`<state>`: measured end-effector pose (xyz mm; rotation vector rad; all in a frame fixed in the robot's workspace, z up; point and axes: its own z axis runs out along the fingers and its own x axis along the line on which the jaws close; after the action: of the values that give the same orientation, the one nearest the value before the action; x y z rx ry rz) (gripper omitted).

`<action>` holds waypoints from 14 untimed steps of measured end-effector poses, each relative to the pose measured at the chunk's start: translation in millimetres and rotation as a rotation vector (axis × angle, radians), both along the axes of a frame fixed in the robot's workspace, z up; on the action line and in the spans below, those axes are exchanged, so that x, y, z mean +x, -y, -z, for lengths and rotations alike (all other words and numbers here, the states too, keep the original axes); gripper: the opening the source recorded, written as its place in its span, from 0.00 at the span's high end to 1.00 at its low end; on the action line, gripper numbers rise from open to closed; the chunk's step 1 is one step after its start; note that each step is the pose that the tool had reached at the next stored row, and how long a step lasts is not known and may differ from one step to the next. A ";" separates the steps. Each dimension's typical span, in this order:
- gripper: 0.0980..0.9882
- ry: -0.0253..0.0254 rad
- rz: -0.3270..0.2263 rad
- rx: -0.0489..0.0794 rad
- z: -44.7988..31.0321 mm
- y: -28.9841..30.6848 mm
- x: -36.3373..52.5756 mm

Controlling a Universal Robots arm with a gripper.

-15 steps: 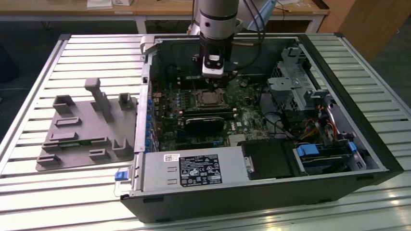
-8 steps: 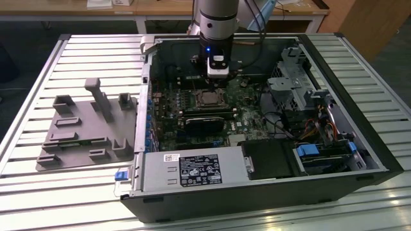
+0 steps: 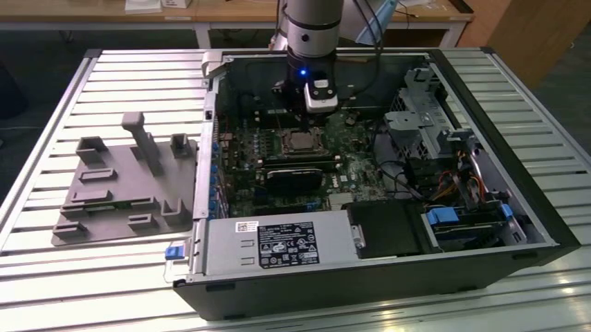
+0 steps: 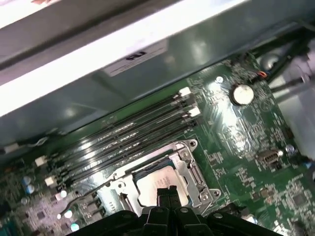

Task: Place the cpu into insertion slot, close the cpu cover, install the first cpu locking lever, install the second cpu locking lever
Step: 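Close the cpu cover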

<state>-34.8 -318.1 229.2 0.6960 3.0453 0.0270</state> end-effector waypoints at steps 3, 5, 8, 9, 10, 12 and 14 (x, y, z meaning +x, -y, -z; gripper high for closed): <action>1.00 0.0000 -0.055 0.000 0.2 0.0 0.0; 1.00 0.0000 -0.092 0.000 0.3 0.0 0.0; 1.00 0.0000 -0.145 0.000 0.5 0.0 0.0; 1.00 -0.0001 -0.164 0.000 0.6 0.0 0.0; 1.00 0.0000 -0.183 0.000 0.8 0.0 0.0; 1.00 0.0000 -0.219 0.000 1.0 0.0 0.0; 1.00 0.0000 -0.255 0.000 1.2 0.0 0.0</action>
<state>-34.8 -318.1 228.0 0.3032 3.1115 0.0303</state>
